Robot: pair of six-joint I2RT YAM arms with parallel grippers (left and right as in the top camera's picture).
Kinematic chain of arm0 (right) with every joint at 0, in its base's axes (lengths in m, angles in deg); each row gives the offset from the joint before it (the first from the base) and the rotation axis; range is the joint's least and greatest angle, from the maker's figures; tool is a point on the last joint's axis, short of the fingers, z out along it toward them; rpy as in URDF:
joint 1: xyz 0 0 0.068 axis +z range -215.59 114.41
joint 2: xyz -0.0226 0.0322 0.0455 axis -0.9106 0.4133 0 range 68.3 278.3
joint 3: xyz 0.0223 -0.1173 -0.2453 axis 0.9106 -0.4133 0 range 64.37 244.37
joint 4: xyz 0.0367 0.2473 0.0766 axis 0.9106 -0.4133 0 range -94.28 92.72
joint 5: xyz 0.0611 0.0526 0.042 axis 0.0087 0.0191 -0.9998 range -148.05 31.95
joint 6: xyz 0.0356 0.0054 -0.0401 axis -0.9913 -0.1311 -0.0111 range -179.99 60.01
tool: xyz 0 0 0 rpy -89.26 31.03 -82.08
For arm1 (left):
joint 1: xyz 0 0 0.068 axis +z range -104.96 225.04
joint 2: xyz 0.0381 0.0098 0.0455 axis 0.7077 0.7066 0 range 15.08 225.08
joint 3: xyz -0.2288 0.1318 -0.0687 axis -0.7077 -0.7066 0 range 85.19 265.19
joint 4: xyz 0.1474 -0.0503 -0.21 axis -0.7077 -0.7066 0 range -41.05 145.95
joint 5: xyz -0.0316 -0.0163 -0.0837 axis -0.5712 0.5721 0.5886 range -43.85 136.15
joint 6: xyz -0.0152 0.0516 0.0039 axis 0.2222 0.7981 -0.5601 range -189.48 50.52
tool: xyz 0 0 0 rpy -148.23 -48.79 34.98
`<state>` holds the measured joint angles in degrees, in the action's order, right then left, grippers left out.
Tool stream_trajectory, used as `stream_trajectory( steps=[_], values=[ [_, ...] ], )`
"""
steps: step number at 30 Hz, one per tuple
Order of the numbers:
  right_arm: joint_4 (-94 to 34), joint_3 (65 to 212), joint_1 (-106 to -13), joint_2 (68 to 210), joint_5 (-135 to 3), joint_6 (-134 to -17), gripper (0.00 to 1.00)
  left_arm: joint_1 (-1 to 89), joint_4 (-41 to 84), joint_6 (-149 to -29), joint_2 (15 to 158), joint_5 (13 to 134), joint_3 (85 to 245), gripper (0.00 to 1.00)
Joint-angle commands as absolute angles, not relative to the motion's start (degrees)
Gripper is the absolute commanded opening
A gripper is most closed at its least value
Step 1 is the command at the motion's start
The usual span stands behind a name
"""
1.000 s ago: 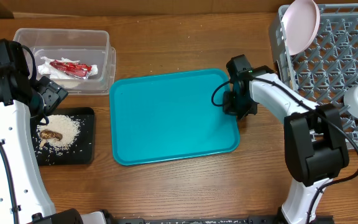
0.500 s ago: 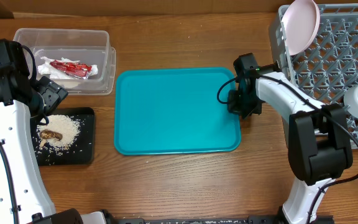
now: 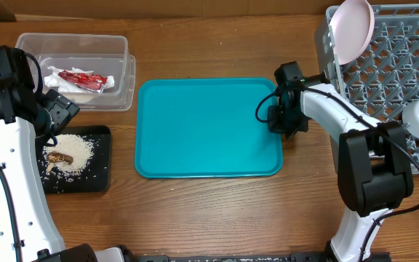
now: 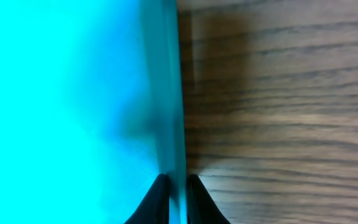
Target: Sort waste into correct bins and load items into the dishwasher
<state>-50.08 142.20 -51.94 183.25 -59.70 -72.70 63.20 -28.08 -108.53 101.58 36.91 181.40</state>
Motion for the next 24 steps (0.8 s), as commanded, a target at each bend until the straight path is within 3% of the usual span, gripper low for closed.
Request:
stream_trajectory(
  steps=[1,6,10,24],
  values=[
    [-49.6,143.3,-54.8,183.6,-53.6,-70.3,0.08,63.4,-28.0,-109.1,101.7,36.8,181.7,1.0],
    [-49.7,143.7,-55.8,183.6,-53.6,-69.5,0.09,63.4,-28.0,-109.1,101.7,36.8,181.7,1.0],
    [-51.2,145.1,-55.8,183.6,-53.7,-69.5,0.18,63.4,-28.0,-109.1,101.7,36.8,181.7,1.0],
    [-63.0,159.4,-55.8,183.2,-56.4,-68.8,0.23,63.4,-28.0,-109.1,101.7,36.8,181.7,1.0]
  ],
)
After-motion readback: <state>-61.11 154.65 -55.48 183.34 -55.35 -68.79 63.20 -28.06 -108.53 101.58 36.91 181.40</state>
